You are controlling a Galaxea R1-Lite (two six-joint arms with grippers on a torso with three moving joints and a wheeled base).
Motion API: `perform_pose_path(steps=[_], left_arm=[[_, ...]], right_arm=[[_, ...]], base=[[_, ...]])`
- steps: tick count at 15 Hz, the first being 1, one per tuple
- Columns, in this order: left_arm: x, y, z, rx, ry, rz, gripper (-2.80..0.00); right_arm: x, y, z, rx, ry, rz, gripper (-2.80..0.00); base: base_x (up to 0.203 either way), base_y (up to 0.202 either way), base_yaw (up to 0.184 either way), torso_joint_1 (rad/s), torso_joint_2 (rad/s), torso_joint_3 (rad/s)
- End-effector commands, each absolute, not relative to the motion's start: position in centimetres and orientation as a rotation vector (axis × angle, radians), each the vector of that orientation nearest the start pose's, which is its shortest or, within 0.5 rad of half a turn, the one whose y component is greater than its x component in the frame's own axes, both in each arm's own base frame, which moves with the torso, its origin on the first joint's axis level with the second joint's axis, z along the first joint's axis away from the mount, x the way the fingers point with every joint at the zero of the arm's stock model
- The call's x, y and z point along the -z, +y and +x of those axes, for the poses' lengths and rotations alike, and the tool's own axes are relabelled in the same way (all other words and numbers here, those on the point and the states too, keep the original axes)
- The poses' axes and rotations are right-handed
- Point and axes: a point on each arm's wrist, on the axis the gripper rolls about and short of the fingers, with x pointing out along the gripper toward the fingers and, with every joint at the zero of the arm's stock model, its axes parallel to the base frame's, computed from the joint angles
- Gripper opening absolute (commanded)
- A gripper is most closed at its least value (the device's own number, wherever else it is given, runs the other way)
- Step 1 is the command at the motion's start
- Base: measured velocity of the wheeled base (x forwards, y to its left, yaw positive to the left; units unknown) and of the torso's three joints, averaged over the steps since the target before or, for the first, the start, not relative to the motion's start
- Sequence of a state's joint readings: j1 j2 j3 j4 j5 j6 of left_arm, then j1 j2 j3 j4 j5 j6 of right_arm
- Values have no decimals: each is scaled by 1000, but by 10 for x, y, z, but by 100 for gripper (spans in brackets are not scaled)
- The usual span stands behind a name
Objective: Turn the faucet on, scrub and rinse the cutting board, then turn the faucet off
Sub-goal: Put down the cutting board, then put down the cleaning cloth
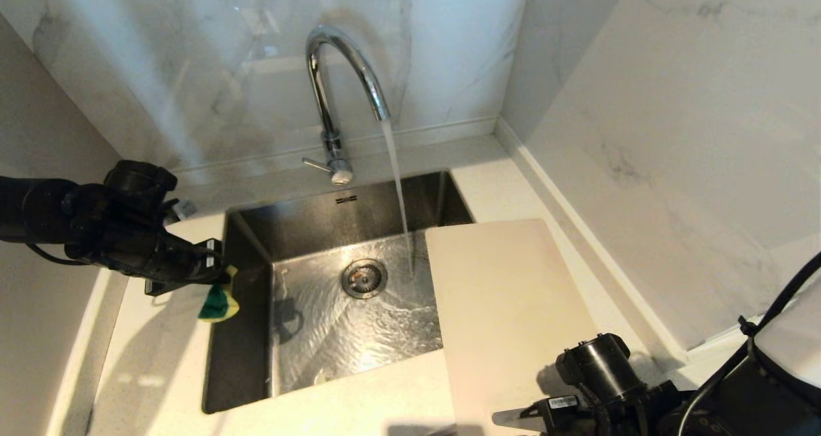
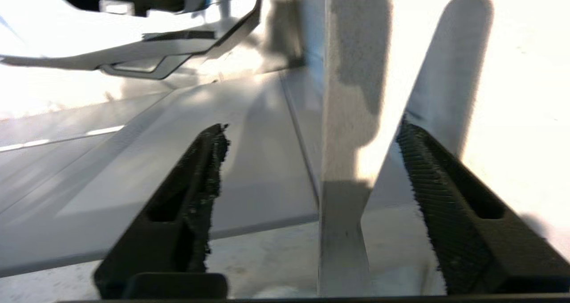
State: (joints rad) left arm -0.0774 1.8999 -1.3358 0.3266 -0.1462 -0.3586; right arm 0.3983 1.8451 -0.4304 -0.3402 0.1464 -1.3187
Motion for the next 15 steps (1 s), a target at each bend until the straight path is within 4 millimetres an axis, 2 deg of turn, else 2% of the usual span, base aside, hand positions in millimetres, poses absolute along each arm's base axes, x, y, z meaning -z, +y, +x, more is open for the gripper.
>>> perform_pose_path(steps=[1,7,15], left_arm=[[-181,-35,347,58,905,-365,-280],[-192,-35,344,52,874,-379,-280],[-198,-36,339,52,871,-381,-280]], right_arm=[[-48,92,209,-1118,552,-1296,0],[-56,82,187,-1110,540,-1301,0],[-79,79,177,-1059,419,-1290,0]], base=[[0,0,0,0,0,0],[0,0,0,0,0,0],[0,0,0,0,0,0]])
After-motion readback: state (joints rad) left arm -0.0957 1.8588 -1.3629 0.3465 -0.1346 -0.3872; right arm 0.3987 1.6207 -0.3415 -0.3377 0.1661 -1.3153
